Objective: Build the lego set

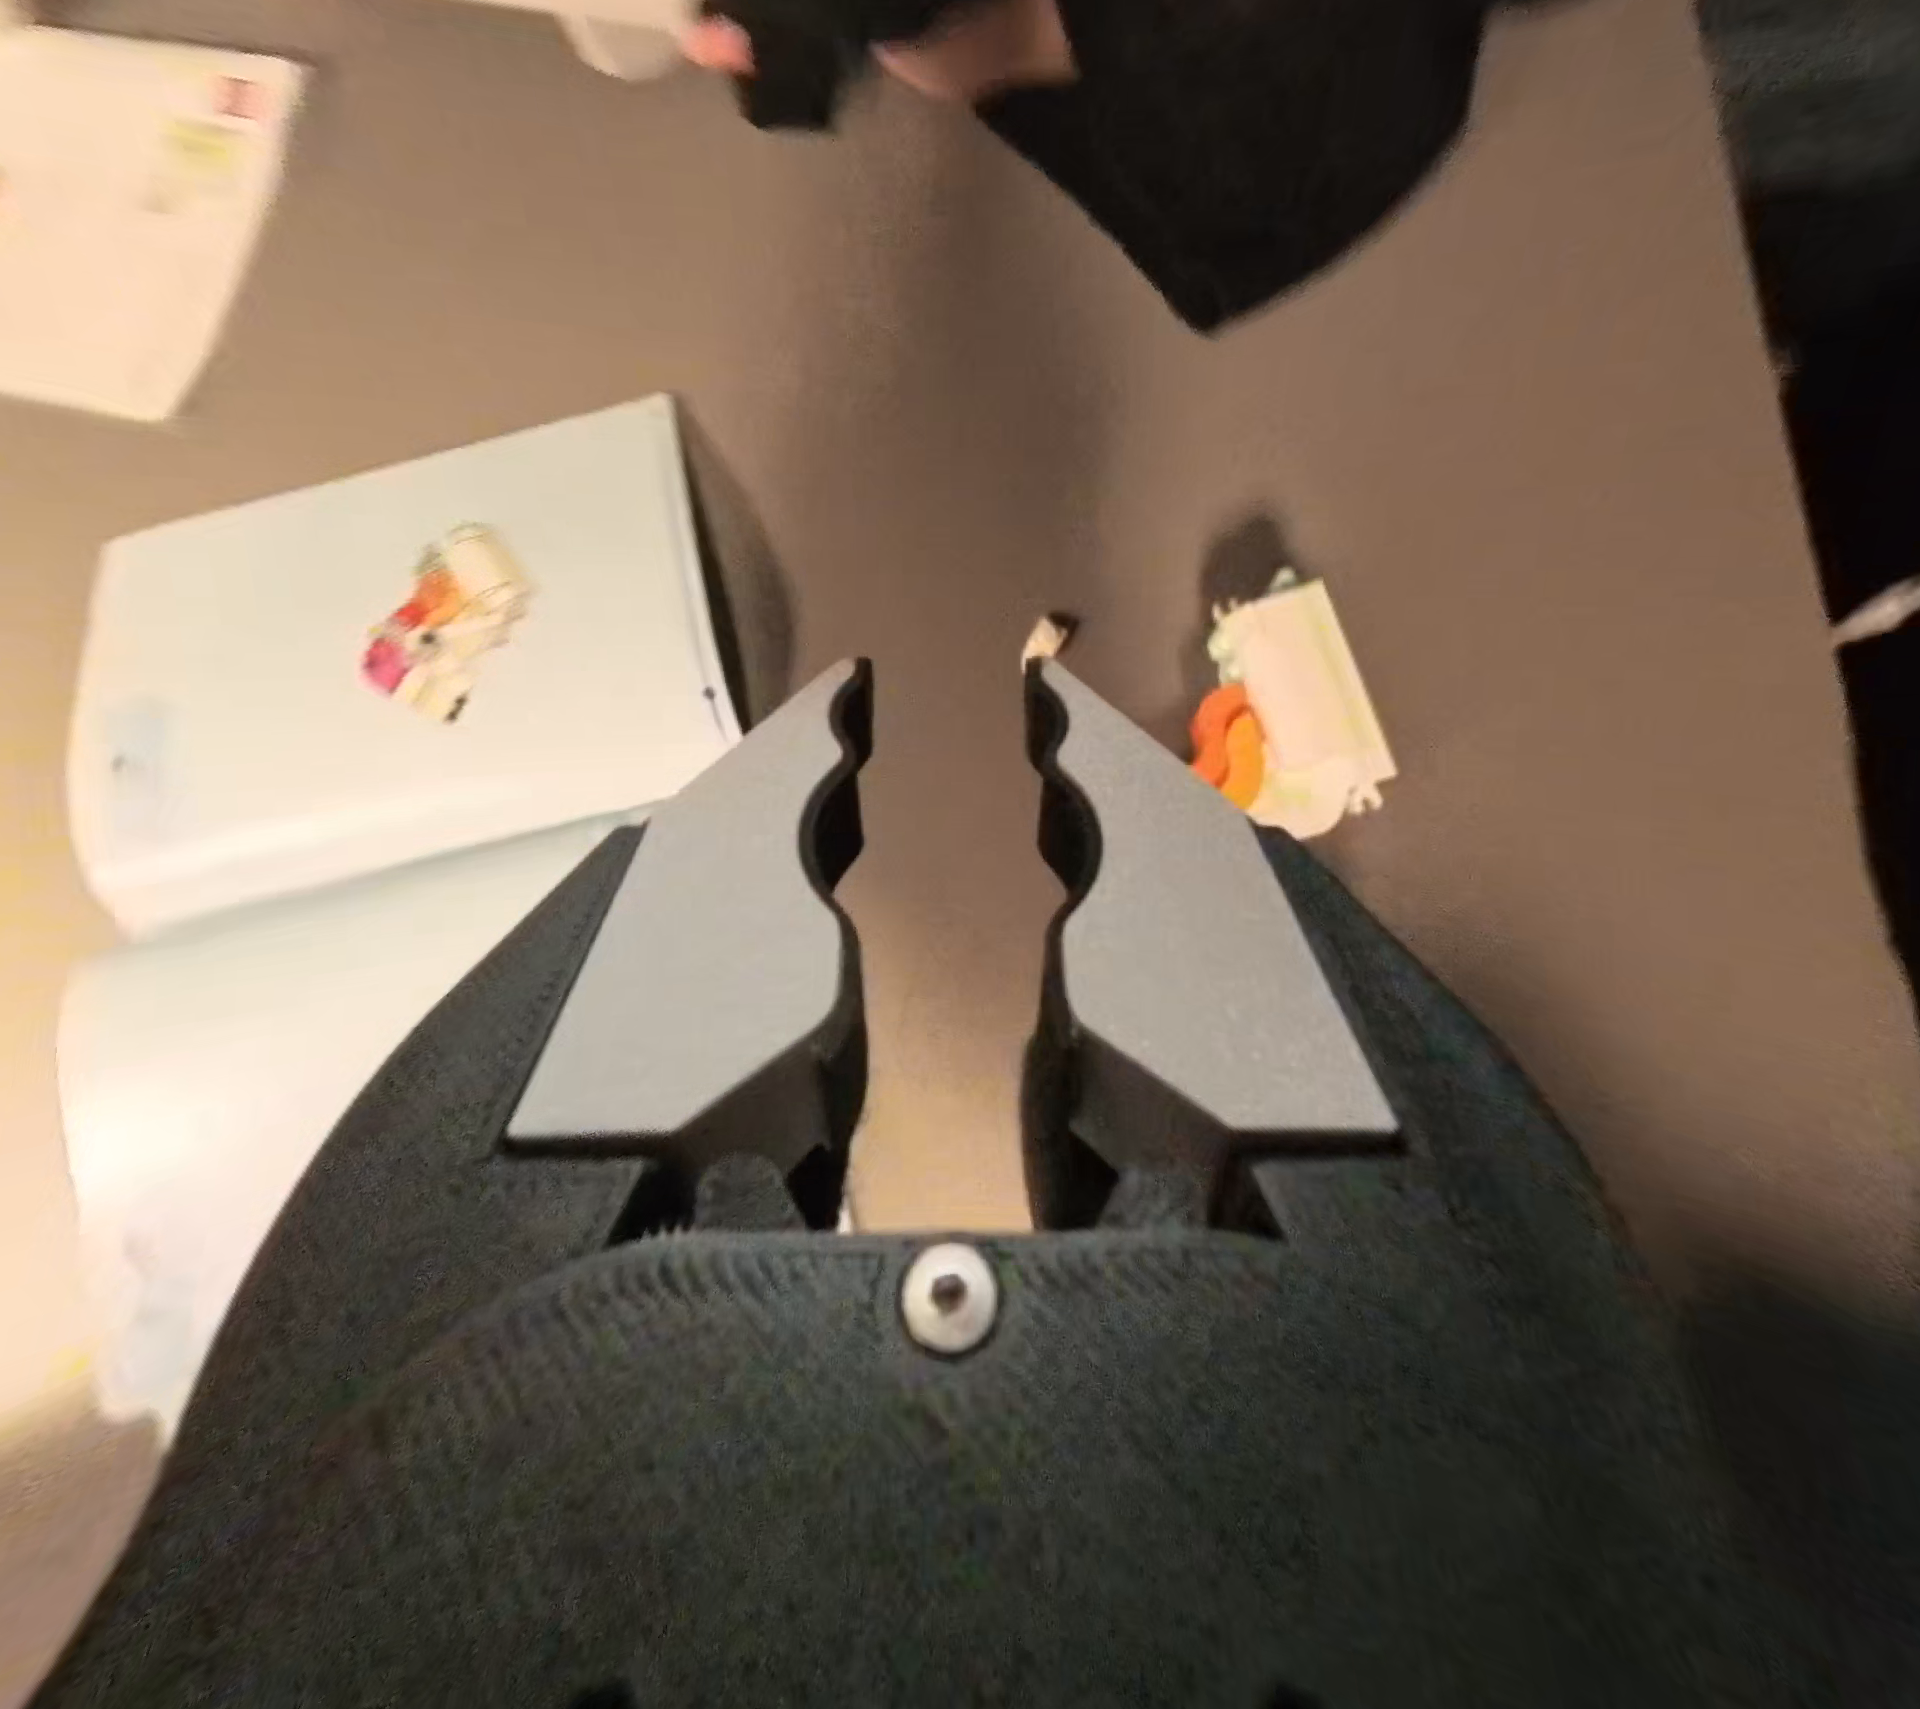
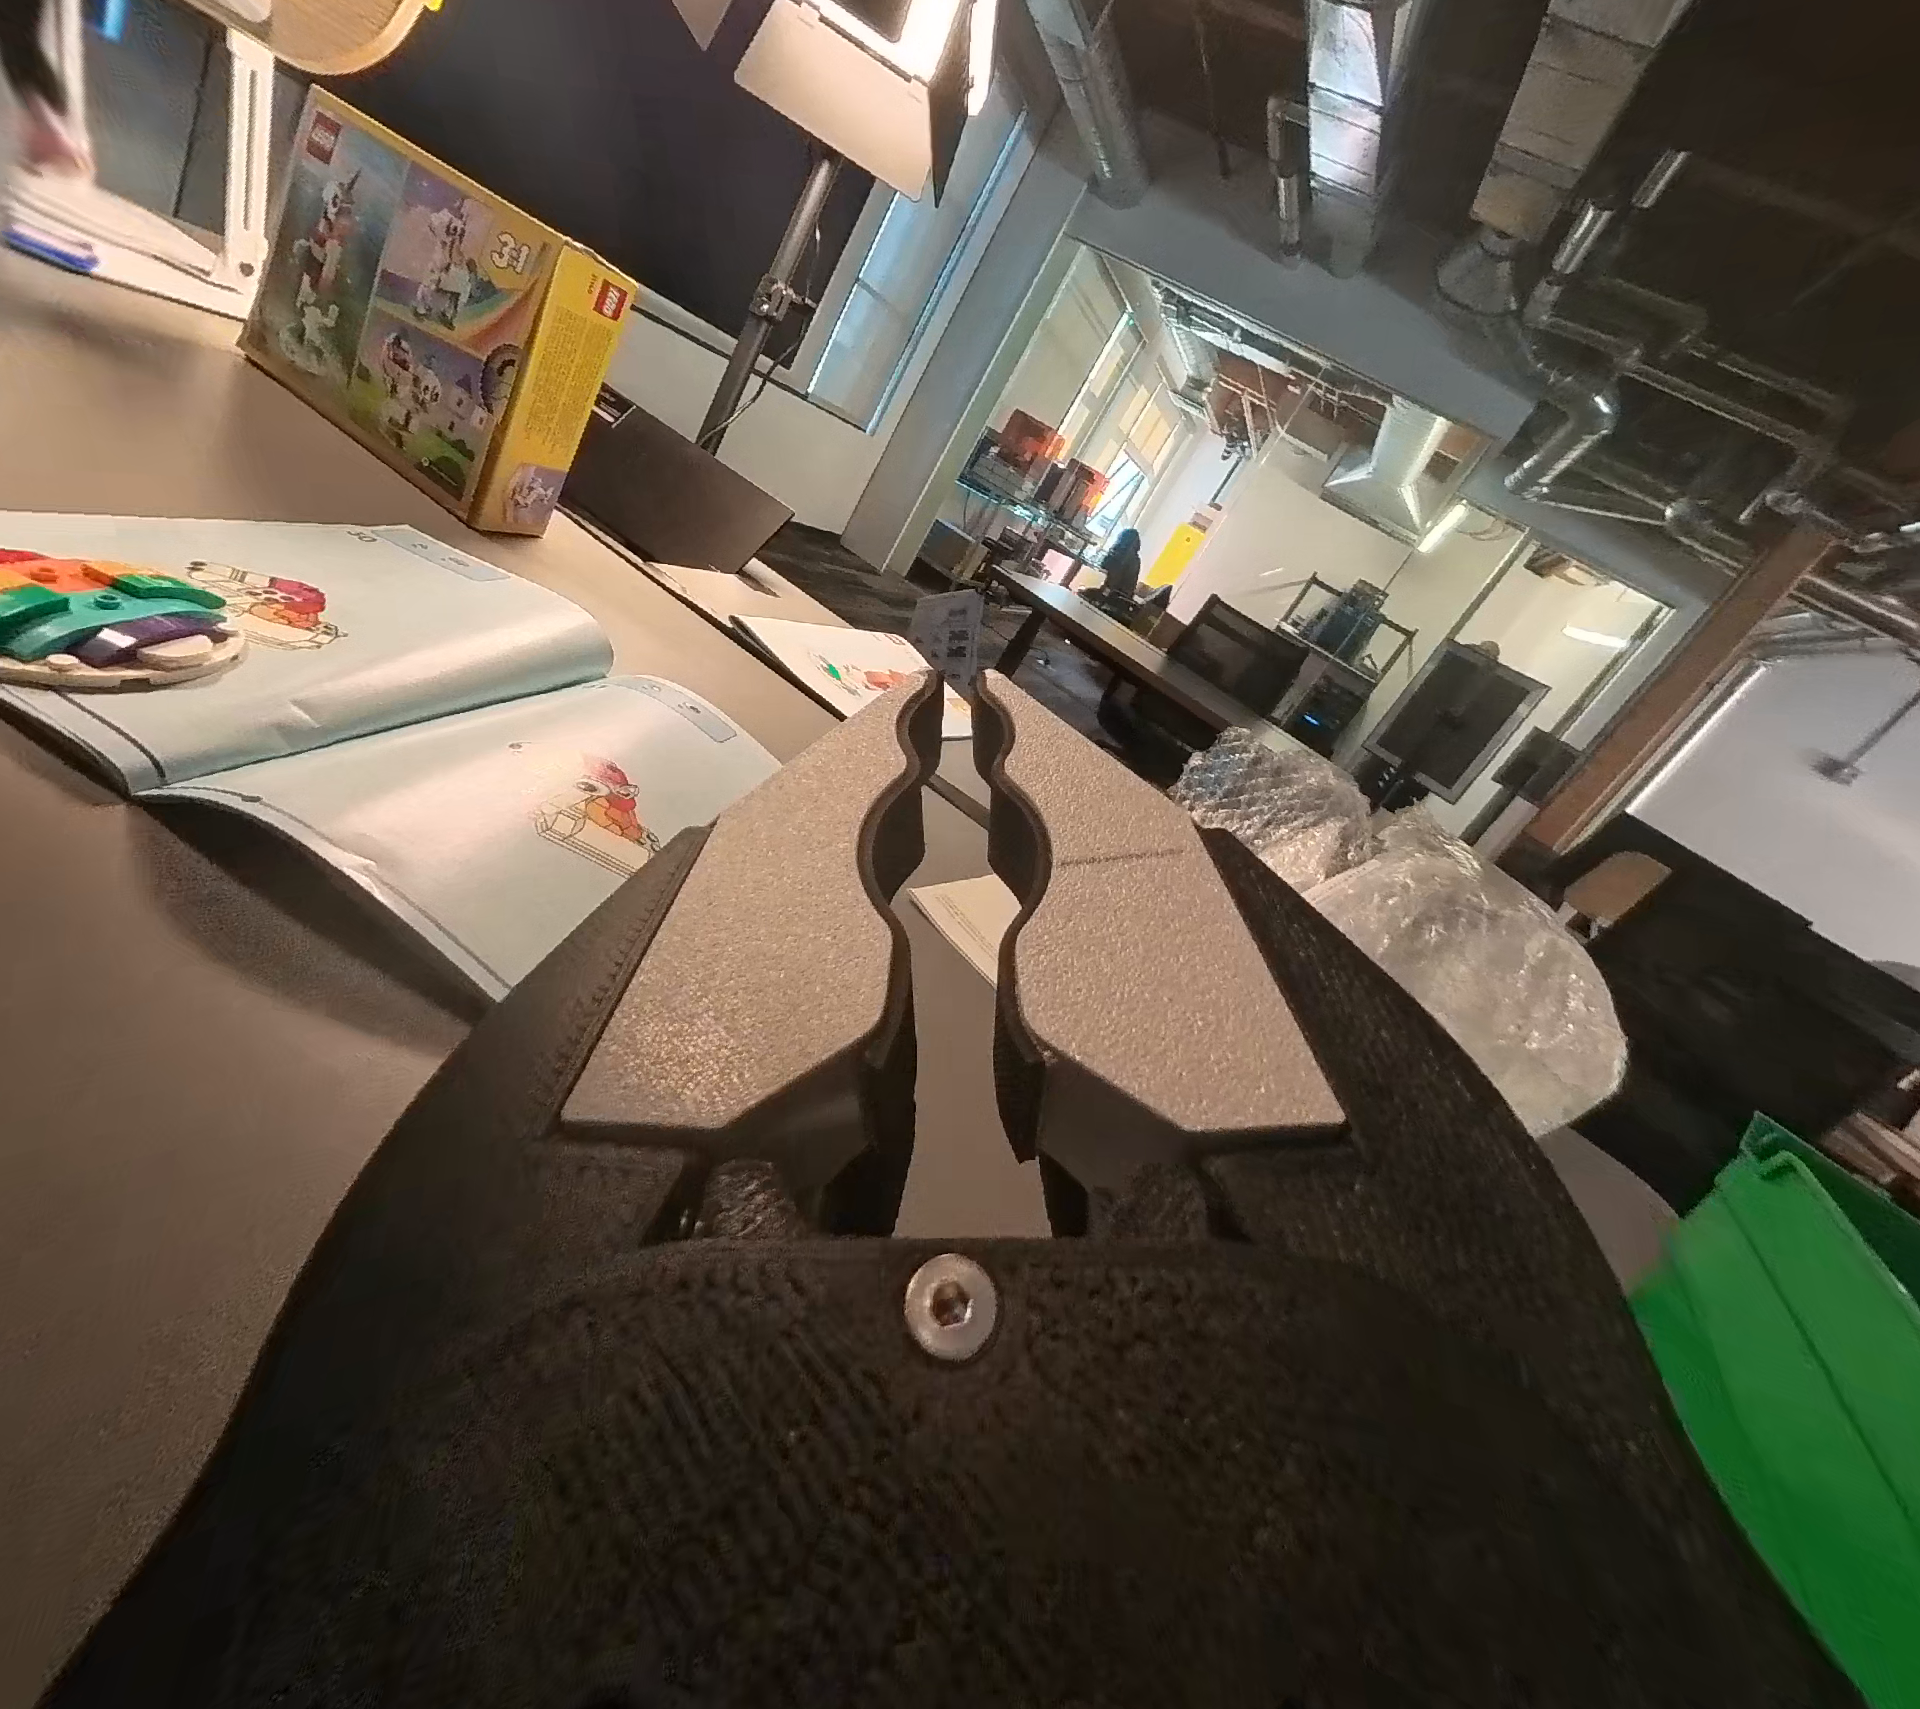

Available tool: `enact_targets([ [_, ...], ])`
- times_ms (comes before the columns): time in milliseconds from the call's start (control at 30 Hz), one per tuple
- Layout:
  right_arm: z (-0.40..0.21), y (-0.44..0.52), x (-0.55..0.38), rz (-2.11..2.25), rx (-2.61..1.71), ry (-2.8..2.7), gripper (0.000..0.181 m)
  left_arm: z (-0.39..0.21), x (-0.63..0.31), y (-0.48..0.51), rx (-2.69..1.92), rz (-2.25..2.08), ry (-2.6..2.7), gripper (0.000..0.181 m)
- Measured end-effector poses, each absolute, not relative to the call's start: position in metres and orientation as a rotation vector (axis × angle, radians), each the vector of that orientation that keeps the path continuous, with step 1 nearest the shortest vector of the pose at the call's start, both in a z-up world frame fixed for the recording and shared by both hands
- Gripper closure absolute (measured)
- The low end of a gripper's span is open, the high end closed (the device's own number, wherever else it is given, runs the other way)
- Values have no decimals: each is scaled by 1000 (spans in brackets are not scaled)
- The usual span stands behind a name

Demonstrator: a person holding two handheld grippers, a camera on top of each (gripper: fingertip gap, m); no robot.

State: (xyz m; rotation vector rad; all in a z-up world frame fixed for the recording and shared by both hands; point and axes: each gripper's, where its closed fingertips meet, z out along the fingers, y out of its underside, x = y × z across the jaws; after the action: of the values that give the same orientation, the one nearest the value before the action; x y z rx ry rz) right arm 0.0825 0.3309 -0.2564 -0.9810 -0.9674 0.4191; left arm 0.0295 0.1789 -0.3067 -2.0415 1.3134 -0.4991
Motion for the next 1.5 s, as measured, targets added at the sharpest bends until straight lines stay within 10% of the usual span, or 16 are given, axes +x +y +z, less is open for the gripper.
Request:
enact_targets([
  [333, -263, 317, 73, 391, -932, -1059, 180, -301, 13, 129, -1816, -747, 924, 112],
  [833, -321, 131, 66, 1298, -1013, -1964, 127, -275, -13, 124, -1524, -689, 697, 117],
  [1500, -368, 166, 58, 959, -1493, -1997, 158, -288, -1, 122, -1529, -521, 798, 125],
])
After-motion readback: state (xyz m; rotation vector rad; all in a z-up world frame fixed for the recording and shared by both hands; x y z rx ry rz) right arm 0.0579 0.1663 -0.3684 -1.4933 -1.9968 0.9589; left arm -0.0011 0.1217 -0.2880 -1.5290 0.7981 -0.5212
